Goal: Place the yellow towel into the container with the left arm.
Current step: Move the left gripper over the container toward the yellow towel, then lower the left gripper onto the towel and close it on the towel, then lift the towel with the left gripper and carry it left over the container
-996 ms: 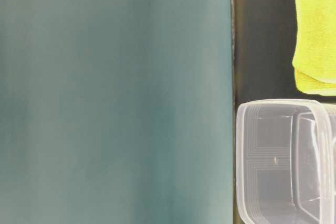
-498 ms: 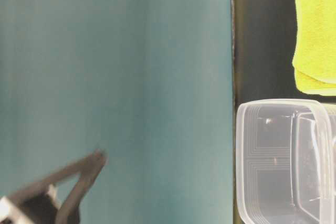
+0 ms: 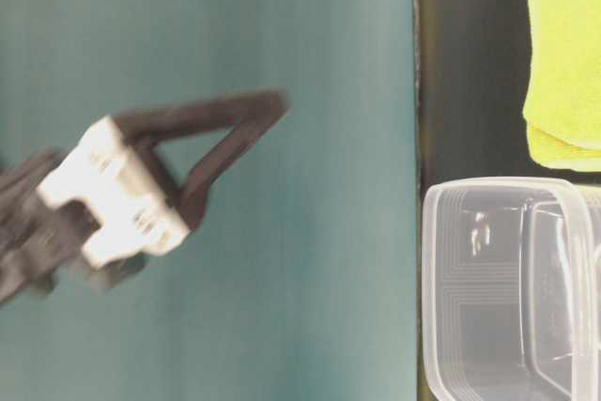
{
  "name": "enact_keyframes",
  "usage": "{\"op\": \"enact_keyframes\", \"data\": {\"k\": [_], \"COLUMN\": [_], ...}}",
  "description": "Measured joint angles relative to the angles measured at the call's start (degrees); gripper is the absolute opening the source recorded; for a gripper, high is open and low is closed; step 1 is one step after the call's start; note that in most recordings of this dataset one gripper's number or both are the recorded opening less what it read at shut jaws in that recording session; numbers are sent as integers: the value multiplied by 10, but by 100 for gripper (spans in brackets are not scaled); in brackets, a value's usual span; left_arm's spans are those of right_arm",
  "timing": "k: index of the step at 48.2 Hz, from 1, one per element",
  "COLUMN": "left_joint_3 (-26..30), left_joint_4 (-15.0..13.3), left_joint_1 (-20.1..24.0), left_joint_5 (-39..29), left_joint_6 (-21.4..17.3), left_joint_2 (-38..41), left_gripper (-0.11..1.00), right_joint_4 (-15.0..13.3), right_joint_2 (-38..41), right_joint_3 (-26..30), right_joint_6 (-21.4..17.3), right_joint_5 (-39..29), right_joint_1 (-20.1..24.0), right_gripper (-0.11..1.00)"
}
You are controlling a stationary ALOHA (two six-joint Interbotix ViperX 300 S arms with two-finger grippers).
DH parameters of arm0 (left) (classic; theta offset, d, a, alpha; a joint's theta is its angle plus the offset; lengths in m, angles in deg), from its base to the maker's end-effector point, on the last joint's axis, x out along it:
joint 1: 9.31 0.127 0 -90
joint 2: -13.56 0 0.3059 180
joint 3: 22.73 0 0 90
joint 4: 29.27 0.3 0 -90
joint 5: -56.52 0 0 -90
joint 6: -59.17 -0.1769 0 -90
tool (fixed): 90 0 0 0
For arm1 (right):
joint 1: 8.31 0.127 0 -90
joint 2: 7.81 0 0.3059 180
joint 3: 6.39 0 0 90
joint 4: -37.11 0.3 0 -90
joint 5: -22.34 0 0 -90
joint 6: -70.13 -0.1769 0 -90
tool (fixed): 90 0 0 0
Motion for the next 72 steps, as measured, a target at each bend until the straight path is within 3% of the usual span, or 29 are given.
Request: {"op": "enact_keyframes", "data": {"k": [3,6,22,32,45,50,63,72], "left_joint_3": [25,48,153,184,194,192,193,207], "left_joint_4": [0,0,1,1,0,0,0,1], "left_joint_1": [3,2,1,-9,-8,-8,-21,-19], "left_joint_5": [-11,-23,-88,-102,-116,-116,-117,-129], "left_joint_6": [0,-1,-6,-50,-58,-60,-63,-66], "left_joint_2": [33,70,235,287,310,310,308,293], "left_gripper": [85,91,91,91,89,76,9,7], "right_joint_4": [0,0,-1,-1,-1,-1,-1,-1], "right_joint_2": [-11,-21,-53,-53,-53,-53,-54,-64], "right_joint_3": [4,7,18,18,18,18,18,18], "right_joint_6": [0,-1,-1,-1,-1,-1,-1,-1], "right_joint_5": [1,0,-18,-30,-31,-31,-31,-31], "right_joint_1": [-6,-8,-10,-10,-10,-10,-10,-10], "right_gripper": [73,73,73,73,73,73,73,73]}}
